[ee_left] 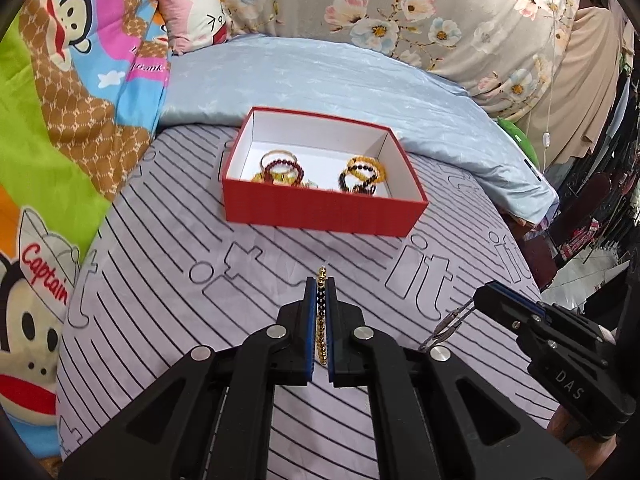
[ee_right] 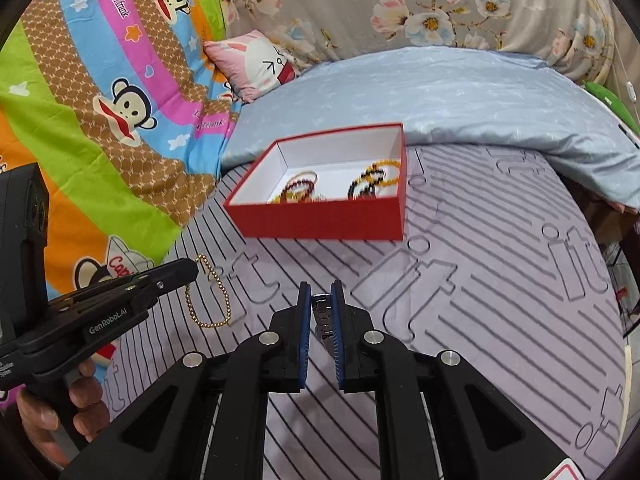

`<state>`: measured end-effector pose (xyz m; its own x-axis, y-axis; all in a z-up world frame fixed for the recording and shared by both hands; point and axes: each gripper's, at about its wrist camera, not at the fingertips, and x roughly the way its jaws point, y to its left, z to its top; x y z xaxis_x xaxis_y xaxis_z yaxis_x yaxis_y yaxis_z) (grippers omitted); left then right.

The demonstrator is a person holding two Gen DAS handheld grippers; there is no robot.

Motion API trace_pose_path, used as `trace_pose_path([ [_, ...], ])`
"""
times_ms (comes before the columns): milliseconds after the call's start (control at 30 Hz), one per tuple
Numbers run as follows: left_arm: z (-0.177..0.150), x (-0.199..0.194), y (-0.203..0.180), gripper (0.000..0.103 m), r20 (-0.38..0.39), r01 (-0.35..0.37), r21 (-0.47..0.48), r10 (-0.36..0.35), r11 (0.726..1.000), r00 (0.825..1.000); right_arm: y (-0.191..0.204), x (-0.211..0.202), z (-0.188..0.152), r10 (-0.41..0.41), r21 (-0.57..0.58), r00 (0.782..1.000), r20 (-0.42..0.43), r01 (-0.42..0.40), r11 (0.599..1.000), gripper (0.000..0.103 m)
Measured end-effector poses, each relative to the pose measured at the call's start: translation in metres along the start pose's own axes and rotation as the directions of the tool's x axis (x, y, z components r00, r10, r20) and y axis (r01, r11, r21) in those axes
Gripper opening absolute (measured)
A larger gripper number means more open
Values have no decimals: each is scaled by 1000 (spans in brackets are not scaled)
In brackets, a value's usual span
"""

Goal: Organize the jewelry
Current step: 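Carry the gold chain and silver watch into the red box and open both tools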

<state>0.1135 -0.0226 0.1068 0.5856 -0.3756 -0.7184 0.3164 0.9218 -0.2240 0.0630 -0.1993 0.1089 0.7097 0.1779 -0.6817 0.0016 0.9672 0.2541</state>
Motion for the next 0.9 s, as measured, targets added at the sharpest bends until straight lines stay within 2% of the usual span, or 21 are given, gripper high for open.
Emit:
trace_pose_path([
  [300,57,1,-7,3,58,7,43,-9,999,998,11,5,62,17,-46,997,71,-13,999,9],
  [500,93,17,-9,3,81,-14,66,8,998,997,19,26,105,13,-75,995,98,-6,997,9],
  [900,134,82,-2,3,49,-49,59,46,997,998,13,96,144,6,-60,998,56,-3,998,9],
])
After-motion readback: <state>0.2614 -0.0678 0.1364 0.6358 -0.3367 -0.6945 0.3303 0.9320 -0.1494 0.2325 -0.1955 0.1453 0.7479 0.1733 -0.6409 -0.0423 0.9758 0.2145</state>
